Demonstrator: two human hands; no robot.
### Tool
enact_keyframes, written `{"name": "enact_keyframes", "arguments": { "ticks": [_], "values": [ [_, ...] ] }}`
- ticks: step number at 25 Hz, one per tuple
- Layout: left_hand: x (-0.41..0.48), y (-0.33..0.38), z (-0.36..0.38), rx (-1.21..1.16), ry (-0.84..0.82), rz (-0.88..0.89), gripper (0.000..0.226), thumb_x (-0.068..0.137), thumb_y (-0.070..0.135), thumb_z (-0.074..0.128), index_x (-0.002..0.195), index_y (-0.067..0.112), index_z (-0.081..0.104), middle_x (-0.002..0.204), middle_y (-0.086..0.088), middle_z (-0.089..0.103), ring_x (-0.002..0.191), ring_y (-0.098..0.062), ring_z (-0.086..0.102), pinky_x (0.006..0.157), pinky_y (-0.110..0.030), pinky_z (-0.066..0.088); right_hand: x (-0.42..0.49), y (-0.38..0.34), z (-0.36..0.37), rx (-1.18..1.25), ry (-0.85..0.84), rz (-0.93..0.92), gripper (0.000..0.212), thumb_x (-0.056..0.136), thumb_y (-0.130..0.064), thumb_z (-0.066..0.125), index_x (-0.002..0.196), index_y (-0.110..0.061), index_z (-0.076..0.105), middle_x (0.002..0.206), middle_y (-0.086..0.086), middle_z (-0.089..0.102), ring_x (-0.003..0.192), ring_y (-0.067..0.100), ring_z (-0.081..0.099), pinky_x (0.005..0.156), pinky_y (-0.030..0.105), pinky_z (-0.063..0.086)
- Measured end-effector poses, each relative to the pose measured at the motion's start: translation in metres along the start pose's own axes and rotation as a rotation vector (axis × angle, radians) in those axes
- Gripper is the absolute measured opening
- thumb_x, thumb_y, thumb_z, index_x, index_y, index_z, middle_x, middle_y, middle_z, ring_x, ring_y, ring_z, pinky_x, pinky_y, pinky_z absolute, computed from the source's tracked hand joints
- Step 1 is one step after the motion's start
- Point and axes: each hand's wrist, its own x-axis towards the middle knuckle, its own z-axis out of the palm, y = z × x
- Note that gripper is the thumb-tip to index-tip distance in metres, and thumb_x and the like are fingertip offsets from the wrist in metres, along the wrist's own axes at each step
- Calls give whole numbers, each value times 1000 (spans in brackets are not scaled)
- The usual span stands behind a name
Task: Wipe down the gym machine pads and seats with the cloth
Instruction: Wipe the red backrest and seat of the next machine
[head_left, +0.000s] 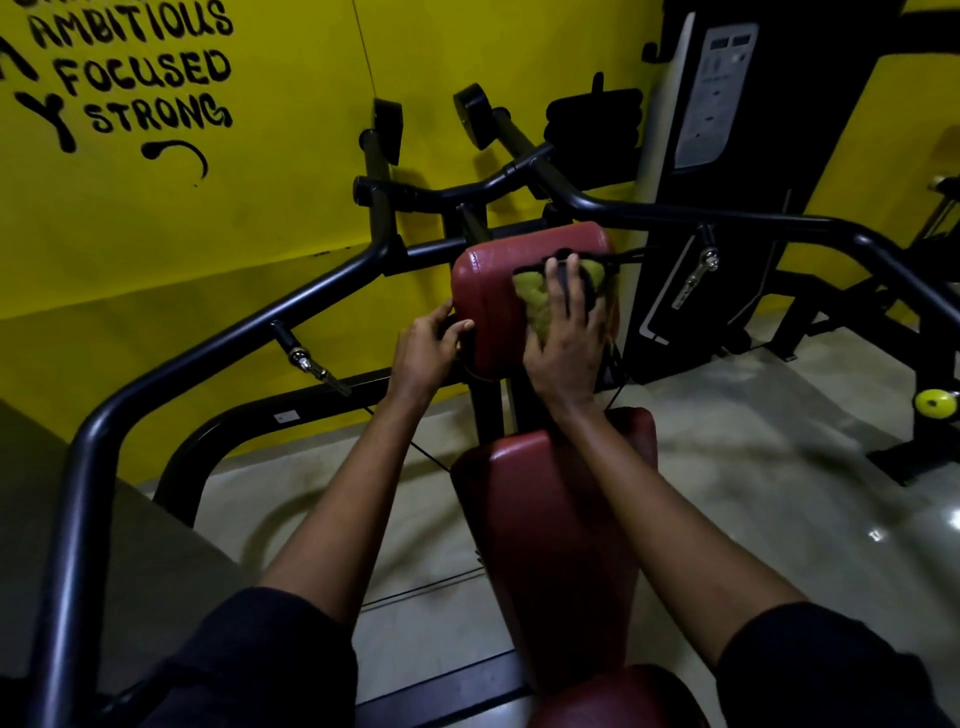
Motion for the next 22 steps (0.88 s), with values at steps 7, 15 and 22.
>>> {"name": "enact_keyframes", "arguments": {
  "ticks": [7,15,22],
  "values": [
    [-14,13,9,18,66,82,66,97,21,60,155,25,27,137,-4,60,108,-21,64,86,-34,54,18,50,-21,-43,-49,-130,96,75,-18,60,160,-29,16,168,-3,9,149,28,25,120,41,19],
    [-16,11,17,23,113,11,68,98,23,59,155,34,23,104,-7,70,62,13,41,68,-24,47,-11,19,-7,-173,-72,-301,99,70,-12,61,159,-29,21,167,-5,14,142,37,29,119,52,24],
    [-19,15,16,-15,86,-2,66,100,23,56,155,35,22,142,2,55,117,-4,57,91,-24,51,35,27,-21,-64,-47,-155,90,75,-26,57,157,-34,23,165,-8,19,142,36,29,117,53,24]
  ]
}}
